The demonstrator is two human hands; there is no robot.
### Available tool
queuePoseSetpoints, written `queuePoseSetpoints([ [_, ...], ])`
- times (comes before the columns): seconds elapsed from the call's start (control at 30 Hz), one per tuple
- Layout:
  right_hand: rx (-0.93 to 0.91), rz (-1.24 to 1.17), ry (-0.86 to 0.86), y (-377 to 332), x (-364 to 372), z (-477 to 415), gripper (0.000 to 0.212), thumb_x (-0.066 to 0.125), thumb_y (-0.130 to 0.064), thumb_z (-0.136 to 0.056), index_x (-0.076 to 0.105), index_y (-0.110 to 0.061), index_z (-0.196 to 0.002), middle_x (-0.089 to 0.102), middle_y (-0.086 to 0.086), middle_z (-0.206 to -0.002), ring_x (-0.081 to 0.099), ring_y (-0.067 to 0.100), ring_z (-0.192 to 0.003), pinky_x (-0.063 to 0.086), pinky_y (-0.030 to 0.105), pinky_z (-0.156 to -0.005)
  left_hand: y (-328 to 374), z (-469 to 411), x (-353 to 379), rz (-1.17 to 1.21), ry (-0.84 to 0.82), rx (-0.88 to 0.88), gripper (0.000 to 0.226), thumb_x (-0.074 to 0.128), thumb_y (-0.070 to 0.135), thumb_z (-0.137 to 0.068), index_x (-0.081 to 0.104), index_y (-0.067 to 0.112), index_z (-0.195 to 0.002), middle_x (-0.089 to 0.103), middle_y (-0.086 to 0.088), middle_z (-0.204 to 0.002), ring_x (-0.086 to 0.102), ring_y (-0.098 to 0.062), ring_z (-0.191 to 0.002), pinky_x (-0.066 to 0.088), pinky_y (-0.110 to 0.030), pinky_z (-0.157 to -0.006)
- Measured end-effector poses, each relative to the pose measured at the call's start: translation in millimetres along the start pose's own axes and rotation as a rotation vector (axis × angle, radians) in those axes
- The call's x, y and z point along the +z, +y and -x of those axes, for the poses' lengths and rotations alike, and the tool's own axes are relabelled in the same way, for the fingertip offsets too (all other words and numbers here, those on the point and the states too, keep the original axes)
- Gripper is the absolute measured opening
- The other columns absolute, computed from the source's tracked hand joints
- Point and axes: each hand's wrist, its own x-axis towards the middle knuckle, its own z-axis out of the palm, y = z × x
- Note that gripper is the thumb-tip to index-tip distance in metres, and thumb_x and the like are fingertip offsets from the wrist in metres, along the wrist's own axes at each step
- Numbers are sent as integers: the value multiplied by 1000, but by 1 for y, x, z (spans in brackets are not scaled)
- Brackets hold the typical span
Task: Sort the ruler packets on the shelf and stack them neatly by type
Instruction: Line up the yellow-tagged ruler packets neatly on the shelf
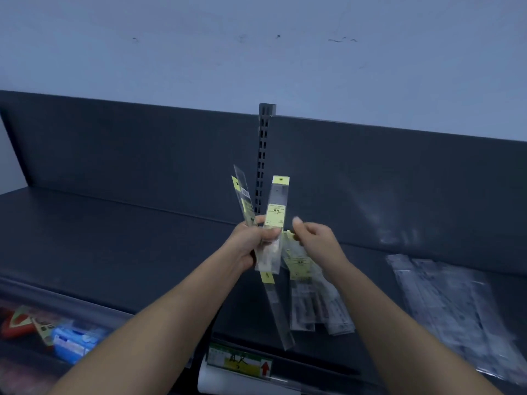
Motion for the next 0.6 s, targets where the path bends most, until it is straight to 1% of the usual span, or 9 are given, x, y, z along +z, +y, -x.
queuePoseSetpoints([
  [0.07, 35, -163, -102, -13, 1, 3, 32, 52, -41, -97, 65, -17, -81, 62, -3, -76, 56, 13, -74, 42, 26, -63, -2, 1, 4, -2, -14, 19, 29, 63, -14, -80, 63, -1, -107, 71, -12, -78, 69, -20, -65, 57, -30, -62],
  [0.13, 42, -194, -135, -15, 2, 3, 20, 60, -29, -94, 65, -17, -78, 65, -5, -72, 58, 11, -70, 43, 24, -60, -3, 1, 5, -10, -32, 36, 22, 63, -13, -82, 63, 1, -99, 70, -12, -77, 69, -21, -65, 56, -29, -58],
  [0.2, 76, -257, -79, -13, 1, 0, 17, 60, -14, -94, 62, -14, -77, 65, -1, -67, 57, 12, -61, 43, 25, -56, -2, 1, 6, -50, -67, 34, 10, 63, -1, -87, 63, 5, -95, 67, -10, -77, 65, -20, -67, 55, -29, -59],
  [0.27, 110, -296, -4, -8, -1, -5, 20, 55, -7, -95, 59, -12, -76, 62, 2, -65, 55, 14, -55, 41, 26, -53, 2, 1, 6, -64, -72, 25, 5, 61, 14, -93, 61, 10, -90, 55, -2, -68, 52, -13, -58, 46, -23, -49],
  [0.33, 138, -217, 45, -1, -4, -7, 24, 52, -4, -93, 56, -12, -71, 58, 4, -64, 52, 15, -55, 41, 27, -52, 5, -1, 5, 17, -69, -8, 8, 54, 20, -95, 56, 12, -95, 46, 1, -63, 42, -10, -54, 36, -20, -45],
  [0.4, 147, -26, 102, 12, -9, -8, 26, 49, -3, -87, 52, -14, -63, 55, 5, -65, 51, 19, -59, 41, 29, -55, 8, -1, 2, 137, -75, -32, 20, 43, 22, -94, 51, 9, -106, 47, -2, -66, 43, -13, -56, 35, -25, -50],
  [0.47, 178, 189, 119, 23, -12, -5, 24, 49, -7, -81, 48, -16, -59, 56, 2, -66, 53, 23, -65, 41, 30, -60, 9, -2, 1, 213, -80, -44, 29, 37, 19, -92, 50, 3, -111, 54, -6, -72, 48, -17, -60, 40, -29, -54],
  [0.53, 211, 330, 99, 30, -11, -3, 14, 56, -17, -79, 56, -17, -64, 62, 0, -73, 60, 25, -75, 47, 31, -67, 8, -1, 2, 221, -72, -49, 28, 34, 13, -96, 51, -2, -113, 64, -13, -82, 57, -20, -66, 52, -34, -58],
  [0.6, 170, 254, 99, 26, -9, 0, 2, 66, -23, -80, 66, -22, -80, 66, -3, -82, 63, 22, -85, 50, 33, -74, 6, 0, 5, 197, -77, -44, 23, 35, 6, -100, 50, -7, -111, 70, -20, -95, 66, -26, -78, 59, -39, -70],
])
